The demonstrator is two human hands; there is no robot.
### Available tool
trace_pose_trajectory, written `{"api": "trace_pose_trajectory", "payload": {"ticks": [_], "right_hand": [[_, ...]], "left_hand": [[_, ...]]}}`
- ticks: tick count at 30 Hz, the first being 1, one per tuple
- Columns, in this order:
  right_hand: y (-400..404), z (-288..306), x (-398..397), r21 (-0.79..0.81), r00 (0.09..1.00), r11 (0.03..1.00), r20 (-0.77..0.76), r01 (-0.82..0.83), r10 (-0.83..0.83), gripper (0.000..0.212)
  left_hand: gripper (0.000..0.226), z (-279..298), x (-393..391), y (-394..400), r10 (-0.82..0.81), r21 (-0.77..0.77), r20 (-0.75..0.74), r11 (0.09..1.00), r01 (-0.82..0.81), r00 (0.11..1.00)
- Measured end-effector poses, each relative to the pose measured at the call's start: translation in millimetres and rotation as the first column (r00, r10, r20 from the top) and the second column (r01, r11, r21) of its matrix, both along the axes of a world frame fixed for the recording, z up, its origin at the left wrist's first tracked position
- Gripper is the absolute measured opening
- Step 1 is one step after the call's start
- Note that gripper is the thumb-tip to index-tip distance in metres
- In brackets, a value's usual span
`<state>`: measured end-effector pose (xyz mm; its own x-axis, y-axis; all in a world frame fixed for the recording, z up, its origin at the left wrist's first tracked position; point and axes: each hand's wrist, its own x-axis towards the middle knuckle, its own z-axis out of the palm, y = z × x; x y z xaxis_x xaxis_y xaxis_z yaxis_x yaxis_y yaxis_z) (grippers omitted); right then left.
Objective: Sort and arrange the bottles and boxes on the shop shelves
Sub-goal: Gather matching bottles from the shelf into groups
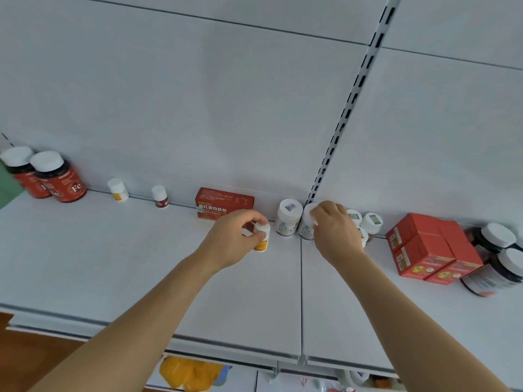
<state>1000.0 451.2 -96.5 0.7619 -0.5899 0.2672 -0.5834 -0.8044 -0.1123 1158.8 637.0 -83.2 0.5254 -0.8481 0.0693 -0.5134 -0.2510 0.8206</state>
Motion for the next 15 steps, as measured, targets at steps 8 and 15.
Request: {"api": "trace_pose_trajectory", "payload": {"ticks": [8, 15], "right_hand": [[-3.7, -0.9, -0.5, -0.005, 1.0, 1.0, 0.014, -0.028, 0.028, 0.029], [28.2, 12.2, 10.4, -0.142, 0.929, 0.967, 0.277, -0.211, 0.244, 0.027]], "left_hand": [[0.025, -1.5, 0.2, 1.7, 0.049, -0.008, 0.009, 0.999, -0.049, 0.999], [0.024, 1.2, 10.9, 27.4, 0.126, -0.024, 0.009, 0.992, -0.125, 0.992]]}}
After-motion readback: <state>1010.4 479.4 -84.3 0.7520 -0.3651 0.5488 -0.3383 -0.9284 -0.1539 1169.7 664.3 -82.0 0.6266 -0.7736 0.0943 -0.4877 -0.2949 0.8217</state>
